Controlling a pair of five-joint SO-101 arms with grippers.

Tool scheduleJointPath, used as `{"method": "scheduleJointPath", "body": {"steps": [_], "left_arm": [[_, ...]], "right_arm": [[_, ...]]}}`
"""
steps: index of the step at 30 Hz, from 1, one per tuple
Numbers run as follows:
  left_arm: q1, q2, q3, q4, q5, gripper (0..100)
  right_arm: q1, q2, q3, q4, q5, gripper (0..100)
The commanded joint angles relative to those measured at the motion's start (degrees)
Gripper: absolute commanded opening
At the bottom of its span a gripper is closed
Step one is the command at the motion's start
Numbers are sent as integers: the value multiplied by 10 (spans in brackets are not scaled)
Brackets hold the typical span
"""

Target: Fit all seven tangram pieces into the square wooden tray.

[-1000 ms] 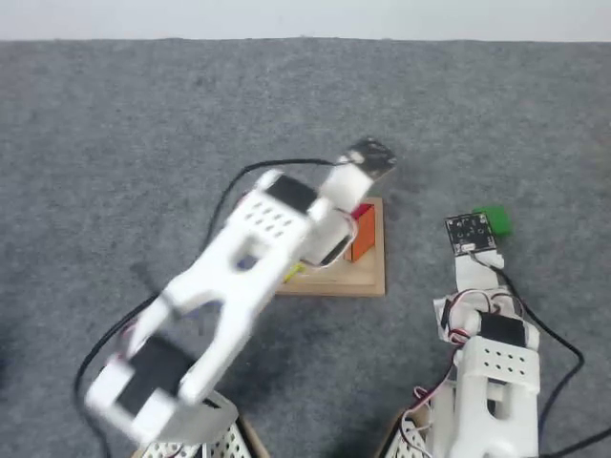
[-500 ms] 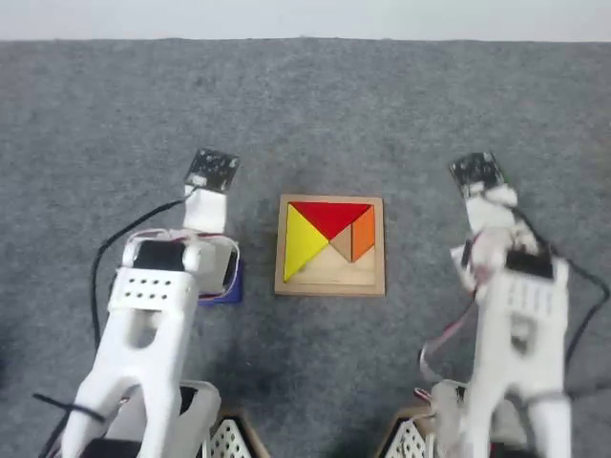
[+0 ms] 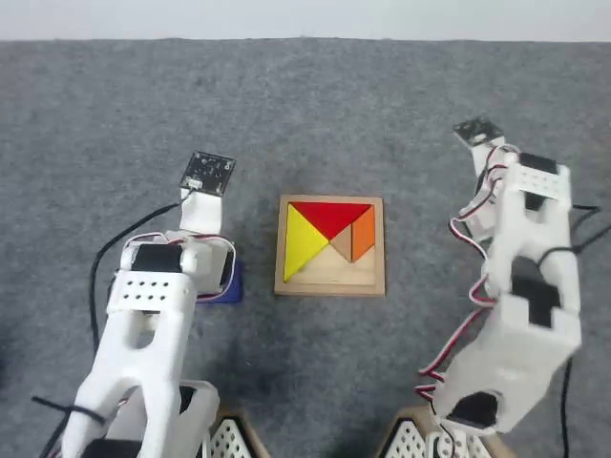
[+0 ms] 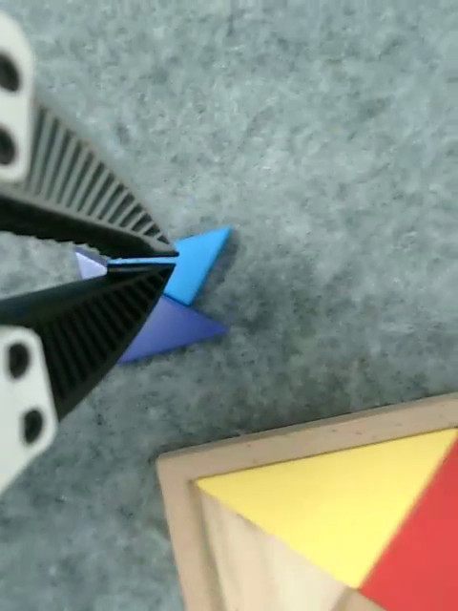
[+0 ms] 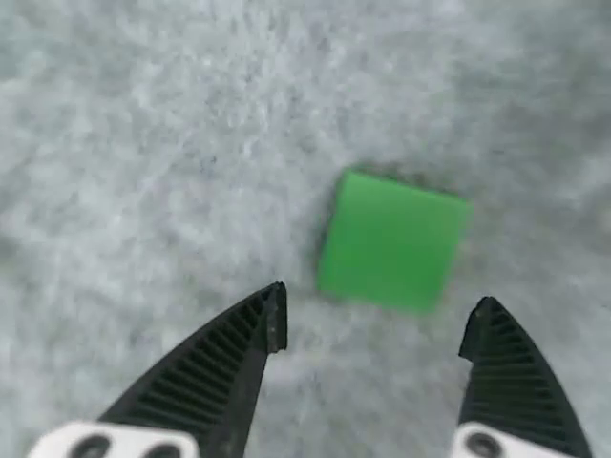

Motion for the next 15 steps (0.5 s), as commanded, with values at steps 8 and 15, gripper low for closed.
{"method": "scheduleJointPath", "body": {"steps": [8, 15], "left_arm": [[-4, 2, 0, -18, -4, 16], [-2, 2, 15, -39, -4, 16]], "right_arm": [[0, 34, -36, -68, -19, 310], [-35, 41, -49, -68, -60, 310]]}}
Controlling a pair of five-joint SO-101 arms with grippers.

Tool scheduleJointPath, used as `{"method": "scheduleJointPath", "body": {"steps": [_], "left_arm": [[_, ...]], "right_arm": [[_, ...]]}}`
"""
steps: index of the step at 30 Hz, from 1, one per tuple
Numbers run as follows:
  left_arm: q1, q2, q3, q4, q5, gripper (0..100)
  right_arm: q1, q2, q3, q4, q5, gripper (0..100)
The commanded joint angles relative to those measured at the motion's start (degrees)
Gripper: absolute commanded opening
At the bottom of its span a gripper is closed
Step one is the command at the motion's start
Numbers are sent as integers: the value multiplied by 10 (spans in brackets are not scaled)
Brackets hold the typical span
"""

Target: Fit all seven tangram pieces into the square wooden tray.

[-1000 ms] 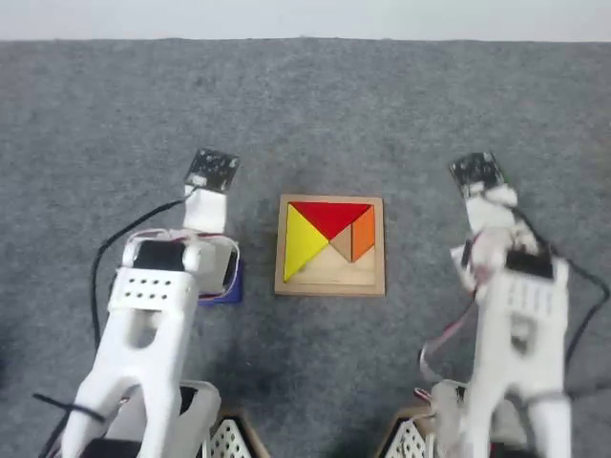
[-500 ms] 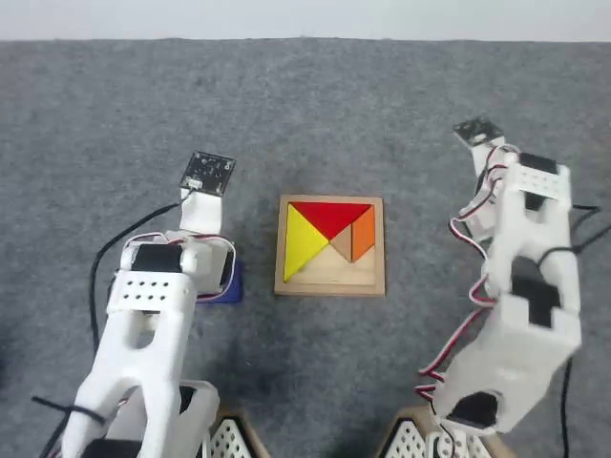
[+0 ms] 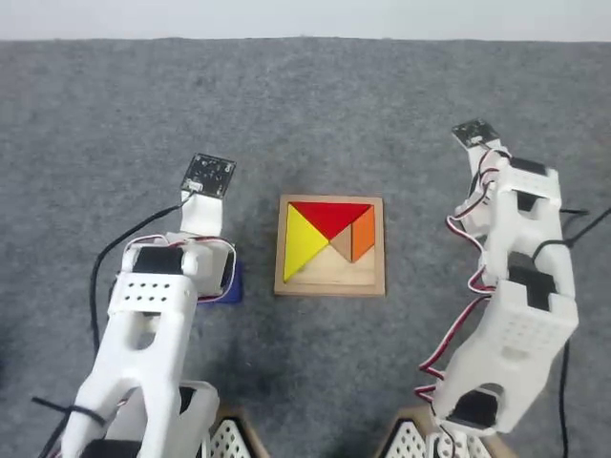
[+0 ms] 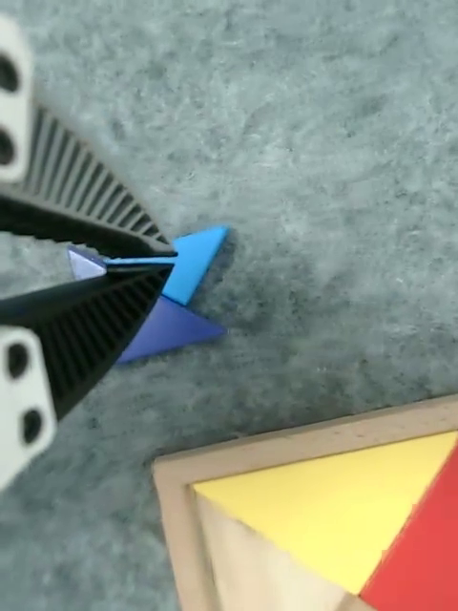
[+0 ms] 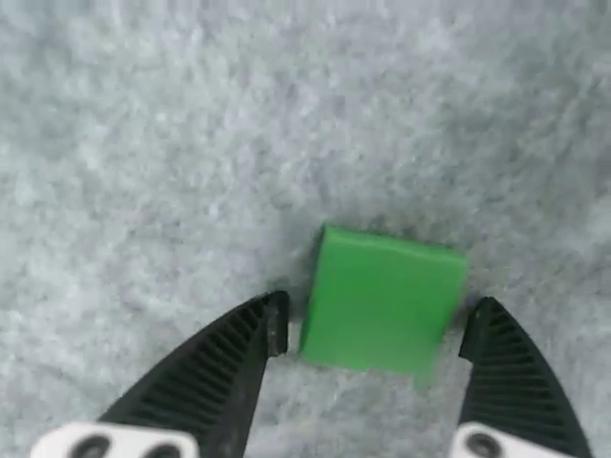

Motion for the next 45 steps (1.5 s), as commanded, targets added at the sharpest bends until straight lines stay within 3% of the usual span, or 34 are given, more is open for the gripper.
{"method": "scheduleJointPath", "body": {"steps": [1, 5, 12, 21, 28, 35, 40, 45], "left_arm": [[-3, 0, -5, -17, -4, 16], [-3, 0, -5, -17, -4, 16], [-3, 0, -5, -17, -3, 16], [-3, 0, 0, -22, -2, 16], [-7, 0, 1, -33, -1, 16], [-11, 0, 1, -32, -2, 16], [-84, 0, 3, -31, -6, 16], [-158, 0, 22, -34, -39, 16]], "right_arm": [[-23, -4, -30, -12, -52, 309], [-18, 0, -30, -10, -97, 234], [-13, 0, -30, 13, -98, 81], [-45, -22, -17, 43, -83, 71], [-132, -180, 67, 87, -69, 71], [-272, -391, 181, 147, -127, 69], [-394, -467, 243, 143, -145, 69], [-472, -438, 244, 129, -148, 69]]}}
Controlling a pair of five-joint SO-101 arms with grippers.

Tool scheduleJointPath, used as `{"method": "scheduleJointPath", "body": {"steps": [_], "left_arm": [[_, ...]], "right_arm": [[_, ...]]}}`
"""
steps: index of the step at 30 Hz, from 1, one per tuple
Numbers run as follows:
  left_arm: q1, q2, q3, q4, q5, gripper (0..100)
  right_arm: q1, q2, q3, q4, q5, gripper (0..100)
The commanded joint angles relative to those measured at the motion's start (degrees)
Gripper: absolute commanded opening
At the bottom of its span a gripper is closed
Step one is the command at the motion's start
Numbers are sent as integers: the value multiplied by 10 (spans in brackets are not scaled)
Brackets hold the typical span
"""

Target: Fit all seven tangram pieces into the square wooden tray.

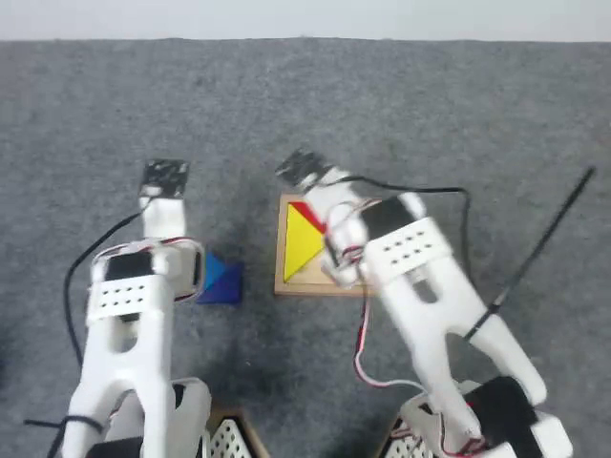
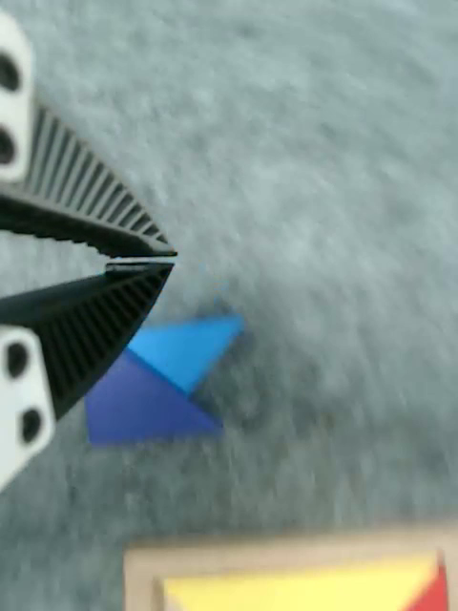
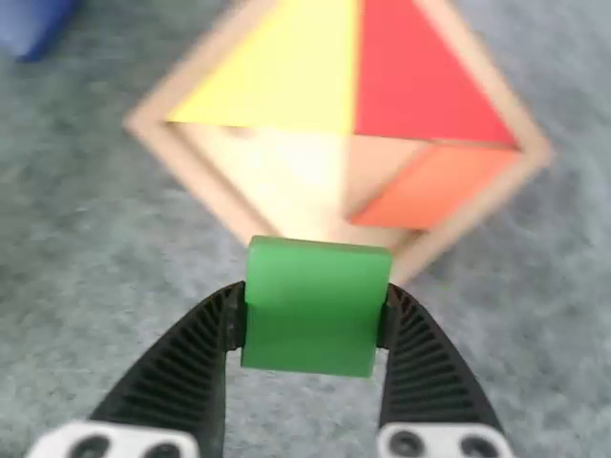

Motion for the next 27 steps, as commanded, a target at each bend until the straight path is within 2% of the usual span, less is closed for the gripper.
{"method": "scheduleJointPath", "body": {"steps": [1, 5, 11, 18, 27], "left_arm": [[-39, -2, 5, -13, -20, 16], [-43, -2, 20, -37, -21, 16], [-43, -1, 22, -40, -21, 16], [-42, -3, 22, -39, -21, 16], [-41, -3, 22, -37, -21, 16]], "right_arm": [[-44, 7, -3, -22, -18, 69], [-60, 65, -4, -61, -47, 69], [-79, 138, -10, -117, -45, 74], [-36, 208, -73, -109, -34, 180], [-32, 221, -106, -104, 11, 184]]}}
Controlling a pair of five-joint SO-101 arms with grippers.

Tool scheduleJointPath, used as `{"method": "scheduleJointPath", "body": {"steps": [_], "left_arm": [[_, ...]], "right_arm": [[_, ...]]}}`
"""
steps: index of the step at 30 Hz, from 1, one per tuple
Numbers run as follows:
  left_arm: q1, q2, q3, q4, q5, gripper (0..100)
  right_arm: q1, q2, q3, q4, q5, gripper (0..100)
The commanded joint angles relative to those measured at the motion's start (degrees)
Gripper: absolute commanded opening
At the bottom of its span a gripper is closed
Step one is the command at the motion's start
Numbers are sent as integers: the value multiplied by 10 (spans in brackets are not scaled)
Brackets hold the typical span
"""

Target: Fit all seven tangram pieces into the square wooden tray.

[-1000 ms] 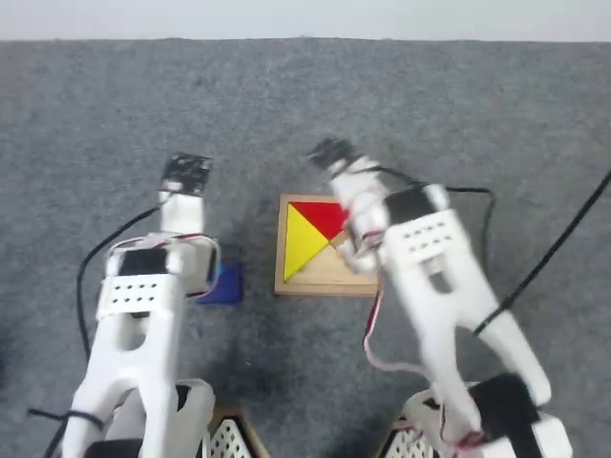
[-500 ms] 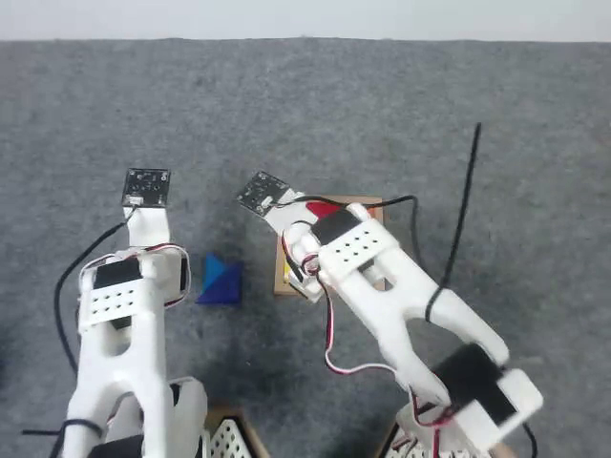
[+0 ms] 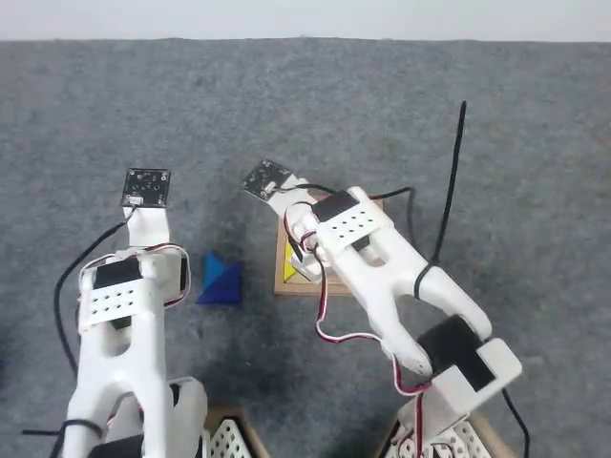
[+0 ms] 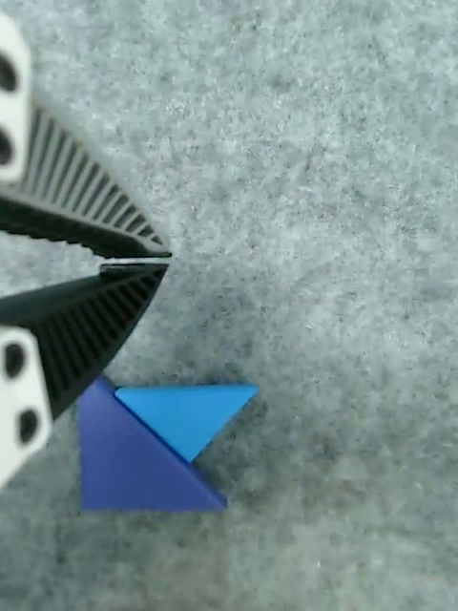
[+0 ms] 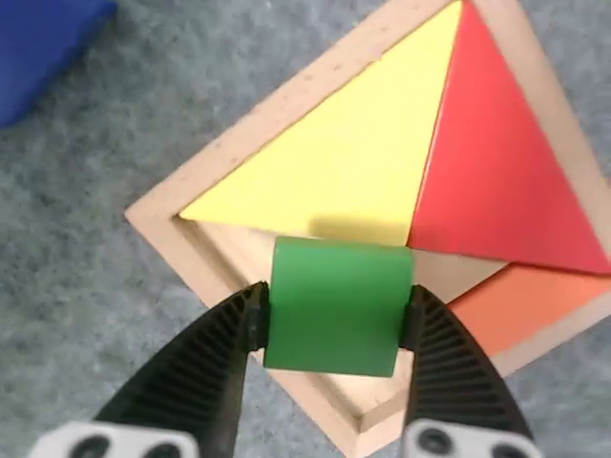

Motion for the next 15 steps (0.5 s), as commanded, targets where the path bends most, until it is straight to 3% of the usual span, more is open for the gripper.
{"method": "scheduleJointPath", "body": {"steps": [1, 15], "left_arm": [[-1, -3, -4, -10, -5, 16], [13, -2, -4, -1, -5, 16]], "right_arm": [[6, -3, -29, 4, 13, 184], [6, -3, -31, 21, 14, 290]]}}
